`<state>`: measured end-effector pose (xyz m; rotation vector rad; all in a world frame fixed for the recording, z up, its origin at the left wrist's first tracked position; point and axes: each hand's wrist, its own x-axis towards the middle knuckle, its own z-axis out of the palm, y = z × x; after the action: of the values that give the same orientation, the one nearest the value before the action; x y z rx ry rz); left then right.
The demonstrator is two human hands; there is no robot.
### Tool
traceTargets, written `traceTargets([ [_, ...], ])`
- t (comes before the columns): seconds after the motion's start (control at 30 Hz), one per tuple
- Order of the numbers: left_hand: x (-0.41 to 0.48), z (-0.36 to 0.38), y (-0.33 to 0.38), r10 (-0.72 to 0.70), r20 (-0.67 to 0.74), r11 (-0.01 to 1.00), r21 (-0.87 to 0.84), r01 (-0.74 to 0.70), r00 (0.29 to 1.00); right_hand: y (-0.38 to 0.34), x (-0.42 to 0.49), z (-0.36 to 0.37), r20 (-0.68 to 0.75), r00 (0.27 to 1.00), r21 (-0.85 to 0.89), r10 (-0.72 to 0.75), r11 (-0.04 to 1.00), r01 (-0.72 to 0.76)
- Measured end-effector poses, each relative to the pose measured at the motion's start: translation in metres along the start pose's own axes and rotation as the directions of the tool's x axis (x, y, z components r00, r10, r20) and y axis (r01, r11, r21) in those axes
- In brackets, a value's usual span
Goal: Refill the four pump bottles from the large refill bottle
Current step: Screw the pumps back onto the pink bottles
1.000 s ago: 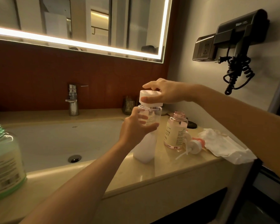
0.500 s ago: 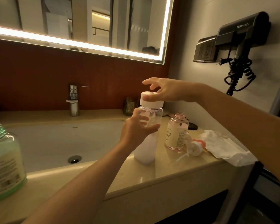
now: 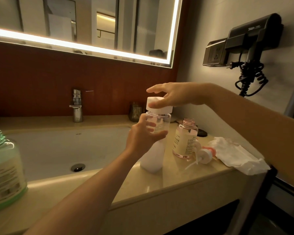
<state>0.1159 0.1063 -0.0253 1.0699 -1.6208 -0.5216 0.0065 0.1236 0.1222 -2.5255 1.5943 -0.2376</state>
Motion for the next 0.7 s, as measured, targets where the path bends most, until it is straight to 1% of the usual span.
traceTargets([
  [0.03, 0.000, 0.000, 0.000, 0.000, -0.001, 1.000, 0.001, 0.000, 1.000, 0.001, -0.001, -0.002, 0.003, 1.000, -0.021, -0.030, 0.999, 0.030],
  [0.1, 0.000, 0.000, -0.001, 0.000, -0.003, 1.000, 0.002, 0.000, 1.000, 0.003, 0.001, 0.002, -0.060, 0.996, -0.116, -0.063, 0.992, 0.055],
  [0.2, 0.000, 0.000, -0.001, 0.004, -0.005, 1.000, 0.010, -0.004, 1.000, 0.003, 0.007, 0.016, -0.265, 0.963, -0.281, -0.047, 0.959, -0.030],
  [0.23, 0.000, 0.000, -0.002, 0.003, -0.004, 1.000, 0.014, -0.003, 1.000, 0.003, 0.009, 0.021, -0.303, 0.952, -0.313, -0.044, 0.948, -0.055],
  [0.27, 0.001, 0.000, -0.002, 0.002, -0.002, 1.000, 0.016, -0.002, 1.000, 0.004, 0.010, 0.023, -0.309, 0.950, -0.324, -0.039, 0.944, -0.066],
  [0.3, 0.000, 0.001, -0.002, -0.001, -0.001, 1.000, 0.018, 0.001, 1.000, 0.004, 0.010, 0.023, -0.290, 0.957, -0.292, -0.024, 0.954, -0.065],
  [0.33, 0.000, 0.001, -0.002, -0.002, -0.004, 1.000, 0.018, 0.002, 1.000, 0.003, 0.009, 0.020, -0.257, 0.966, -0.213, 0.003, 0.975, -0.059],
  [0.4, 0.000, 0.001, -0.001, -0.001, -0.010, 1.000, 0.020, 0.001, 1.000, 0.006, 0.006, 0.011, -0.162, 0.987, 0.017, 0.026, 1.000, -0.023],
  [0.43, 0.000, 0.001, -0.001, -0.001, -0.011, 1.000, 0.022, 0.002, 1.000, 0.008, 0.004, 0.007, -0.120, 0.993, 0.099, 0.007, 0.995, 0.005],
  [0.5, 0.000, 0.001, -0.001, 0.000, -0.013, 1.000, 0.023, 0.000, 1.000, 0.014, 0.003, 0.005, -0.063, 0.997, 0.175, -0.046, 0.983, 0.057],
  [0.53, 0.000, 0.001, -0.002, 0.001, -0.012, 1.000, 0.022, -0.001, 1.000, 0.017, 0.003, 0.006, -0.069, 0.995, 0.172, -0.065, 0.982, 0.076],
  [0.6, 0.000, 0.001, -0.002, 0.002, -0.012, 1.000, 0.021, -0.002, 1.000, 0.016, 0.004, 0.010, -0.144, 0.985, 0.099, -0.097, 0.989, 0.112],
  [0.7, 0.000, 0.001, -0.001, 0.000, -0.014, 1.000, 0.030, 0.000, 1.000, 0.011, 0.008, 0.015, -0.277, 0.954, -0.102, -0.114, 0.991, 0.088],
])
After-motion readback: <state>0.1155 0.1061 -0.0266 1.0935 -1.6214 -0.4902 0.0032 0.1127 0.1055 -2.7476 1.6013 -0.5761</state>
